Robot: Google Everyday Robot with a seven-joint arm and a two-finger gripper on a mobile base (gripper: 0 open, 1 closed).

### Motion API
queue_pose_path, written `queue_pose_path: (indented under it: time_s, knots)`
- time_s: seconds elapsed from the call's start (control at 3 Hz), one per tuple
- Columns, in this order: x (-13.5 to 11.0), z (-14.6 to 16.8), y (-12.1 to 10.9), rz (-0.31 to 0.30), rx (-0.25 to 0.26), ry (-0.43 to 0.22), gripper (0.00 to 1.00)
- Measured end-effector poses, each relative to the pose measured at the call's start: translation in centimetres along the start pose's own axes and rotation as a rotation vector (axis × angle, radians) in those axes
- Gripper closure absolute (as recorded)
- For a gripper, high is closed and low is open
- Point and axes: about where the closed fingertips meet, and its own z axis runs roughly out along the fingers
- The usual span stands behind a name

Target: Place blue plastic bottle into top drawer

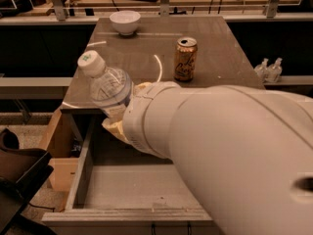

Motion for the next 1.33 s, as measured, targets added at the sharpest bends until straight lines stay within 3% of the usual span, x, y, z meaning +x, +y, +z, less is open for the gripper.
queue_pose_path:
  time_s: [0.33,0.67,1.0,1.33]
  knots:
    - [2.6,2.5,1.3,0.014,0.013,0.05,1.0]
    - [5.8,6.4,3.6,0.026,-0.02,0.064,1.0]
    - [7.7,9.7,5.1,0.063,-0.065,0.018,1.0]
    - [8.1,13.2,5.6,0.085,-0.13,-0.059,1.0]
